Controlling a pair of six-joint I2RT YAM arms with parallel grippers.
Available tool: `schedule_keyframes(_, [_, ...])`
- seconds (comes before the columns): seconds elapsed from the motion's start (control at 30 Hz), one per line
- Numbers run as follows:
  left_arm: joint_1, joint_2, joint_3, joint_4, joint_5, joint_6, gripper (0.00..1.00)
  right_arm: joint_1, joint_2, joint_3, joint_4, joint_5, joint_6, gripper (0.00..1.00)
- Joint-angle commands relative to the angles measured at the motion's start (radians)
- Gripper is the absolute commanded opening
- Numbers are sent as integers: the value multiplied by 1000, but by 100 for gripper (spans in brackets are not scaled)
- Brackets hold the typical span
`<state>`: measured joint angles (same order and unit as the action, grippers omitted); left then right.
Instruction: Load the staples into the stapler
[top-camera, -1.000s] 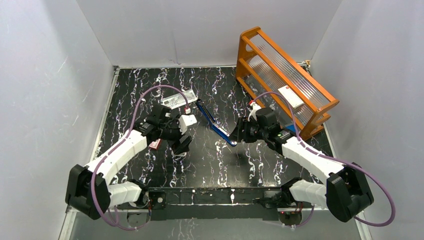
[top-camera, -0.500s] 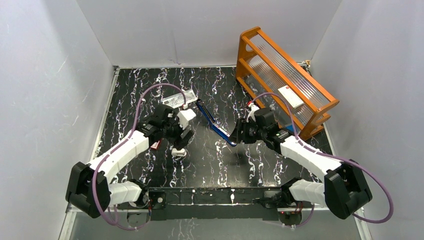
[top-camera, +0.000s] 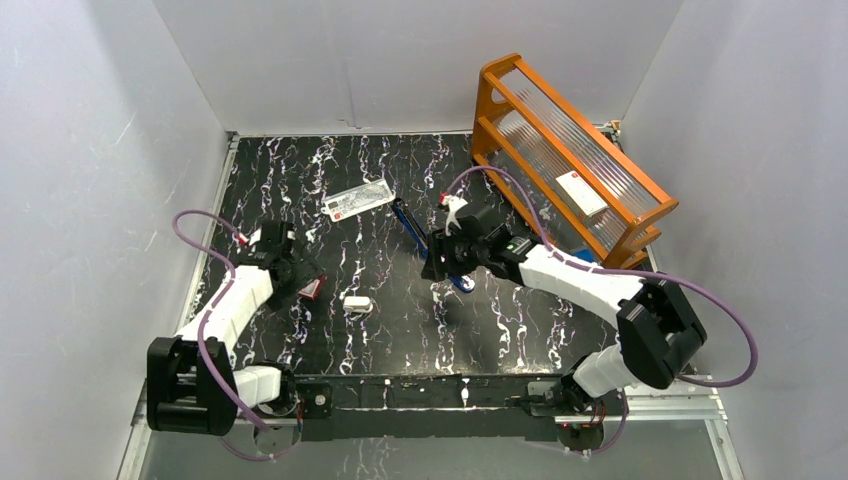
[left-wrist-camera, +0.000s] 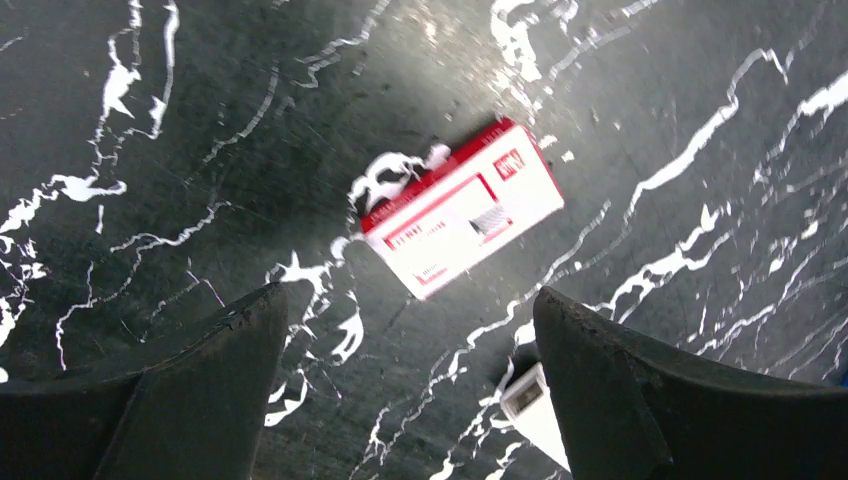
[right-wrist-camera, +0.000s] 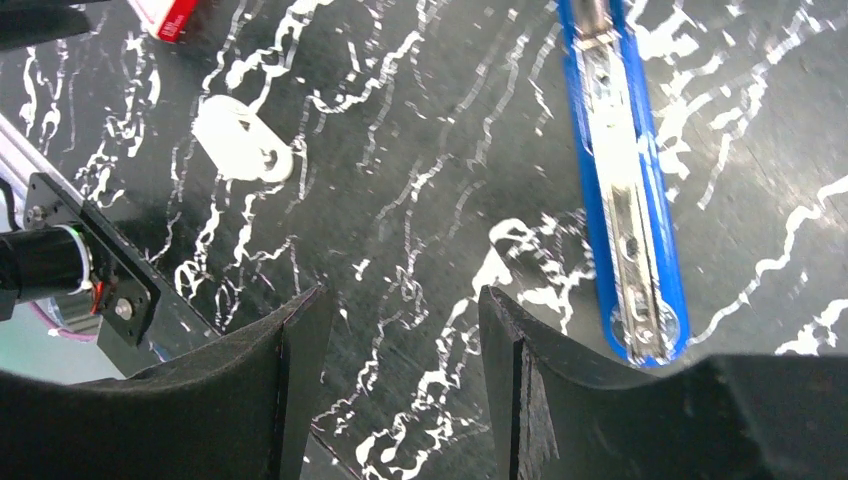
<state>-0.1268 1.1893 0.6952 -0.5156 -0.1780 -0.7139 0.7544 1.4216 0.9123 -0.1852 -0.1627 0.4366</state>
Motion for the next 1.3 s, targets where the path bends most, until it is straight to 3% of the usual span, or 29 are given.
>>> schedule_keyframes(0.0, [66, 5, -13, 126, 46, -3, 89, 37, 29, 84, -9, 54, -35, 64])
schedule_keyframes(0.2, [67, 181, 110, 94, 38, 255, 86, 45, 25, 51, 12, 43, -7, 64])
schedule_keyframes(0.5, [65, 233, 137, 110, 172, 451, 83, 45, 14, 11, 24, 36, 15, 64])
schedule_keyframes(0.63, [61, 339, 215, 43, 138, 558, 77, 45, 8, 6, 24, 37, 23, 64])
schedule_keyframes(0.8, [41, 390, 236, 21, 169, 607, 68, 45, -5, -8, 18, 44, 26, 64])
schedule_keyframes(0.9, [25, 427, 260, -17, 106, 606, 62, 45, -11, -14, 14, 49, 24, 64])
schedule_keyframes(1.03, [-33, 469, 271, -63, 80, 617, 61, 45, -7, -14, 12, 57, 25, 64])
schedule_keyframes(1.27, [-129, 471, 293, -109, 38, 640, 40, 45, -10, -15, 11, 67, 33, 64])
